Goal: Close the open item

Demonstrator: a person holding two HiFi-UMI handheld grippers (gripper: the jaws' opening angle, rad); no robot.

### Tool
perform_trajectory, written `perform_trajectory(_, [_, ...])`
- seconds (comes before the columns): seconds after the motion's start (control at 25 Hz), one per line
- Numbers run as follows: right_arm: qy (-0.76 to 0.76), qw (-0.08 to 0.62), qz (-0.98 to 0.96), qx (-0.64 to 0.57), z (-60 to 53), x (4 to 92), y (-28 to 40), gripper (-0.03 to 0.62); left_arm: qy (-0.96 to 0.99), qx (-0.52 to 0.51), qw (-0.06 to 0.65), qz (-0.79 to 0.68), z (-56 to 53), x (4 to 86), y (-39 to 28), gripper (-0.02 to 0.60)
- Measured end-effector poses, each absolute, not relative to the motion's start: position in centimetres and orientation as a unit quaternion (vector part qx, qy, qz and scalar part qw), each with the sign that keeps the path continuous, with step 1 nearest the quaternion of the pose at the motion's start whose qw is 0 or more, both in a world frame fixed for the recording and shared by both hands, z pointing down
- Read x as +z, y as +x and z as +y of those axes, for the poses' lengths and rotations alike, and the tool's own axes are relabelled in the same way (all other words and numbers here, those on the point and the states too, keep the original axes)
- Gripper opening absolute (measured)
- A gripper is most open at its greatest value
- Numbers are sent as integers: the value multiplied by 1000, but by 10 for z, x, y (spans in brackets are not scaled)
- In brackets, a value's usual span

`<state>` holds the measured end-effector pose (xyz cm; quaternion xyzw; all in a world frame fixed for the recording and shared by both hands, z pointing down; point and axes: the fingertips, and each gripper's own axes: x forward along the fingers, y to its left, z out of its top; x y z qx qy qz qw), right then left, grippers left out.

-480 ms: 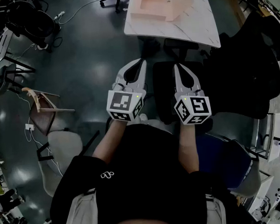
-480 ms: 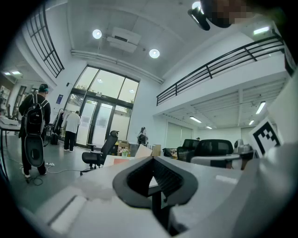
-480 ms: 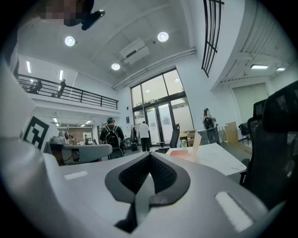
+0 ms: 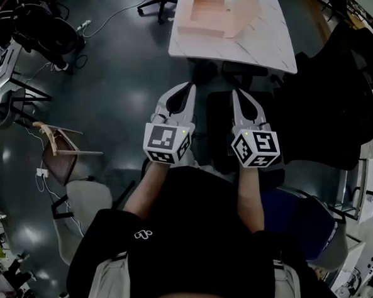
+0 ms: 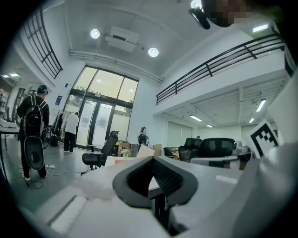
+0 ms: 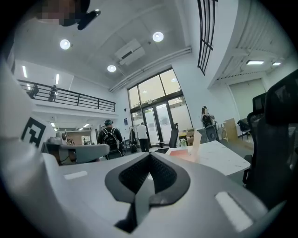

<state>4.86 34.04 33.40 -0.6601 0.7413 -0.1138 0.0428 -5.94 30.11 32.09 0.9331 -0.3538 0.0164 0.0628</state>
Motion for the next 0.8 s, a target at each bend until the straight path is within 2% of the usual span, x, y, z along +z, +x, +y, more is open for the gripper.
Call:
perform_trajectory(0.4, [-665,50,737,-111,276,336,76,-2,935,0,76,-346,230,326,-37,0])
perform_trajectory(0.8, [-658,71,736,-142,154,370,103,0,936,24,78,-343,109,353,-10,0])
